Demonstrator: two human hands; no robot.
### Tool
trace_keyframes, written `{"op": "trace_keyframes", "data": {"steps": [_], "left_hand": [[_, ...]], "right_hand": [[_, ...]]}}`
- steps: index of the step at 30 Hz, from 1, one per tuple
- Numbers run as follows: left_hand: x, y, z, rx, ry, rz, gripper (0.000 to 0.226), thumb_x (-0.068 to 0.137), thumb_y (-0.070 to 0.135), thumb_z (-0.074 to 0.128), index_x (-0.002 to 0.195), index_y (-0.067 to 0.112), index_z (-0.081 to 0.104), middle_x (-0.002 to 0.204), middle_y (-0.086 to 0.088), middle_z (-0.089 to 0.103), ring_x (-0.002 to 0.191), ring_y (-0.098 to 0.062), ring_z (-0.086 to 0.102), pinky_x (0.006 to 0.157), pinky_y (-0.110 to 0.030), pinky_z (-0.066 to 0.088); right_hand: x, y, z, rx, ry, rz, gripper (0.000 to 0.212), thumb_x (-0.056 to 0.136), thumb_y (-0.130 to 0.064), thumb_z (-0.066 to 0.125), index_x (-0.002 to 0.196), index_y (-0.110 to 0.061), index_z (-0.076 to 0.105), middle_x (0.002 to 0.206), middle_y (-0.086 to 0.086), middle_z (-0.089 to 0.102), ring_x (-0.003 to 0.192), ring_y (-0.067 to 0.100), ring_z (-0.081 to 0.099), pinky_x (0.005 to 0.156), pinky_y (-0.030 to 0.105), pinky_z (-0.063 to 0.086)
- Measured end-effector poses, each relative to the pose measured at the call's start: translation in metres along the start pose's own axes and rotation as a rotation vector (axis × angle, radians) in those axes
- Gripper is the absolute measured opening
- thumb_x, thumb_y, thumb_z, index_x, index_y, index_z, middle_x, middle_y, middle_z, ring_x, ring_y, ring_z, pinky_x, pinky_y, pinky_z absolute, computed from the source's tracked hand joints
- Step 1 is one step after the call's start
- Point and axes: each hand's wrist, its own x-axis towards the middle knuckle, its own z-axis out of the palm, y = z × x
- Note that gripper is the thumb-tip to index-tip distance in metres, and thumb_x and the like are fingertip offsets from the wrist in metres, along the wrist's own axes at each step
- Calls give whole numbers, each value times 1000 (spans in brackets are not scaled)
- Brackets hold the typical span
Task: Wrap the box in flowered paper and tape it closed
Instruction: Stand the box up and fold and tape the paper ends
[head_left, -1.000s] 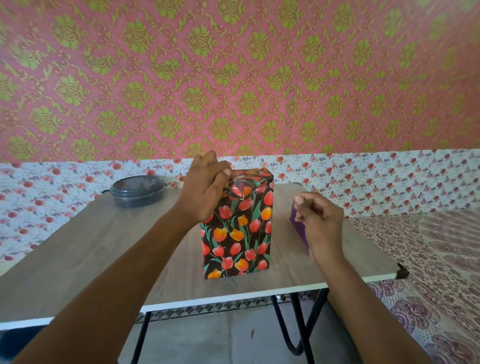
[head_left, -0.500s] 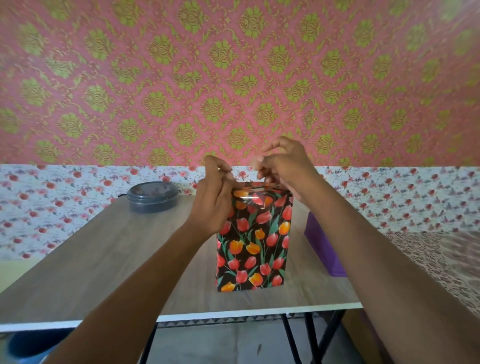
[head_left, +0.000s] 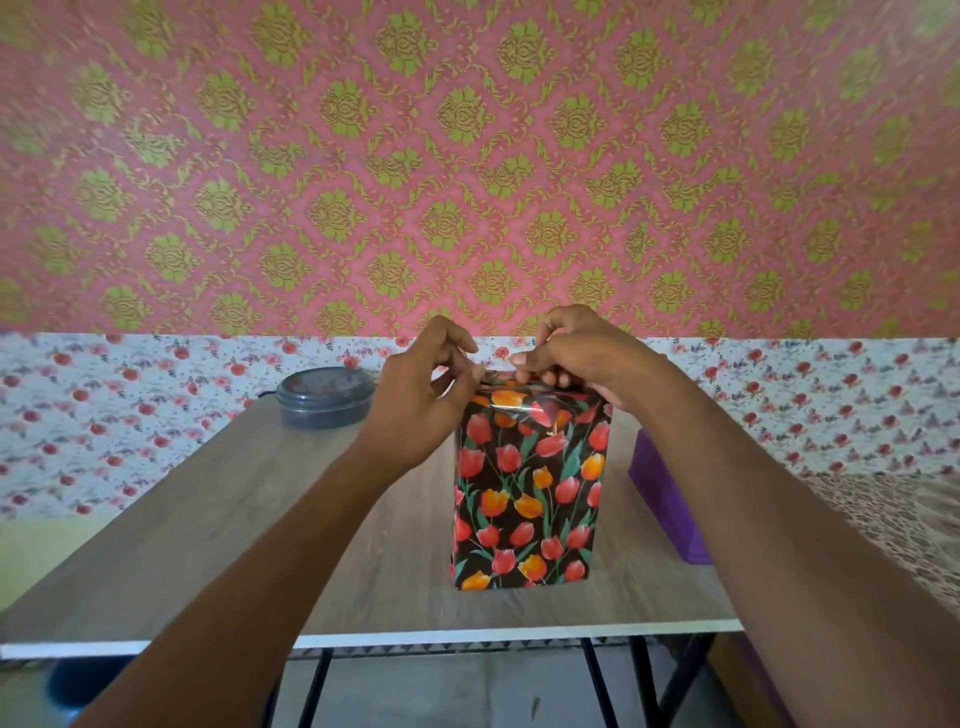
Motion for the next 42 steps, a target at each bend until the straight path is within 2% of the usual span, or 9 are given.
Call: {"op": "trace_keyframes", "data": {"steps": [3,8,12,16,22,29,33,39,42], "left_hand": [[-6,2,-6,-53,-120,-18,28,92,10,70,113,14,51,88,-1,67,102,-14,66,95,-29,50],[-11,0,-14,-95,-179,-35,47,81,14,77,118,18,48,95,8,66,112,-16,64,106,-46,47],[-11,-1,-12,-105,-158,-25,50,78,12,77,117,18,47,90,13,64,107,-17,64,100,-48,51],[-11,-3,-10,-97,-145,-8,51,78,9,79,116,18,47,88,13,64,103,-16,65,90,-37,51],[-12,-5,-7,-55,-134,27,51,79,6,81,115,16,46,94,4,65,102,-17,64,83,-27,48],[-13,-6,-6,29,-155,47,51,80,22,77,127,19,56,97,18,60,97,-12,61,80,-34,53],[-7,-5,0,246,-160,107,46,82,36,70,122,14,71,91,1,45,83,-13,47,68,-28,37],[-6,-2,1,244,-162,125,45,84,40,70,116,8,73,97,-1,43,86,-15,49,73,-18,38],[-5,-1,-2,223,-181,115,44,85,40,70,117,10,74,107,0,43,87,-6,53,74,-12,38]], "right_hand": [[3,-1,0,-18,-33,11,31,90,-4,75,88,-12,44,69,7,74,49,11,48,46,23,38],[7,-5,2,-122,-41,34,37,85,-9,82,65,-12,51,78,16,75,49,13,45,47,24,36],[11,-10,3,-210,-54,98,21,81,-9,84,71,-4,66,87,21,77,48,13,47,44,24,36],[15,-22,4,-289,-111,179,17,78,-8,85,78,3,72,63,9,71,46,12,49,41,22,36],[24,-42,2,-445,-214,333,19,79,-15,86,80,-1,73,65,5,71,44,7,48,45,18,34],[27,-34,-7,-565,-202,443,47,73,-49,89,65,-14,58,52,-5,42,44,7,28,45,19,22],[22,-23,-20,-479,-170,387,42,80,-31,87,57,-14,57,50,-4,47,39,6,34,38,17,26],[10,-16,-29,-359,-86,279,29,79,-13,86,62,-9,63,53,1,55,38,7,43,41,20,33],[-2,-10,-28,-248,-7,105,26,81,-11,86,71,-7,62,56,6,63,40,9,50,41,20,38]]}}
